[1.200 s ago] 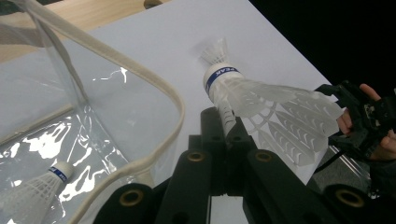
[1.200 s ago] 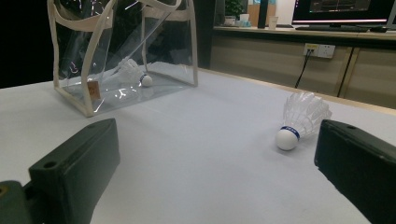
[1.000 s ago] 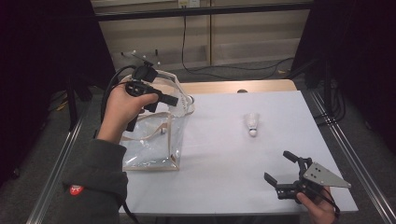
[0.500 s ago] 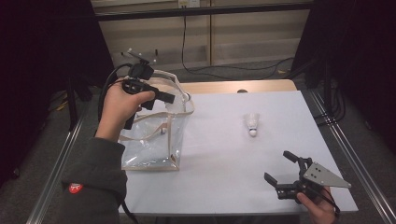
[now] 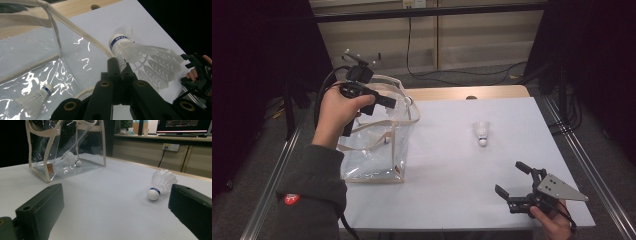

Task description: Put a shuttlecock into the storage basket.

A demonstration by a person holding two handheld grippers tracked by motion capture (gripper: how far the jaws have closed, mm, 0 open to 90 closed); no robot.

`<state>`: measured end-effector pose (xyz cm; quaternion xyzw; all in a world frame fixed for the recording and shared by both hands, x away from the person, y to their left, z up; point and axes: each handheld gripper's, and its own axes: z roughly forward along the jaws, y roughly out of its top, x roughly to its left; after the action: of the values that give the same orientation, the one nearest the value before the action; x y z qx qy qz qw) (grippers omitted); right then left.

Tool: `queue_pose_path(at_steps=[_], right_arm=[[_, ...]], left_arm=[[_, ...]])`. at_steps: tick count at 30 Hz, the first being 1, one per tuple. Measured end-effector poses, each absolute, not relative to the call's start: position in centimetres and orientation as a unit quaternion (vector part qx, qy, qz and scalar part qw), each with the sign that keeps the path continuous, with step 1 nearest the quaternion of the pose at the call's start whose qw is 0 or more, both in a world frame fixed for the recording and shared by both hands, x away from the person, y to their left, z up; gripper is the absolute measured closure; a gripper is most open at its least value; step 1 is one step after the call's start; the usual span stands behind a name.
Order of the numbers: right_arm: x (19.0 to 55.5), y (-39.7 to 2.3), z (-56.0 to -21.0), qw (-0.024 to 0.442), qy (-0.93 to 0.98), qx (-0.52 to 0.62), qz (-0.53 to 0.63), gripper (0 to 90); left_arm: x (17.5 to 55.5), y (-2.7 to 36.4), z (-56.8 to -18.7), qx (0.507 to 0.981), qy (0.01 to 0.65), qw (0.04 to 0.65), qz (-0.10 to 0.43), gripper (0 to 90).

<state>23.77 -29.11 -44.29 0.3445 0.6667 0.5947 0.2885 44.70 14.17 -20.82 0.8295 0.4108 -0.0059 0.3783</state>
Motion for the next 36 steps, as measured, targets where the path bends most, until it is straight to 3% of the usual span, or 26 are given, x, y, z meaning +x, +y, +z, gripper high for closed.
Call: queue_pose_path(at_steps=[36], right_arm=[[23.8, -29.1, -44.3, 0.287, 0.666, 0.346, 0.595, 0.0]], left_arm=[[45.9, 15.2, -20.9, 0.818, 0.436, 0.374, 0.013, 90.0]])
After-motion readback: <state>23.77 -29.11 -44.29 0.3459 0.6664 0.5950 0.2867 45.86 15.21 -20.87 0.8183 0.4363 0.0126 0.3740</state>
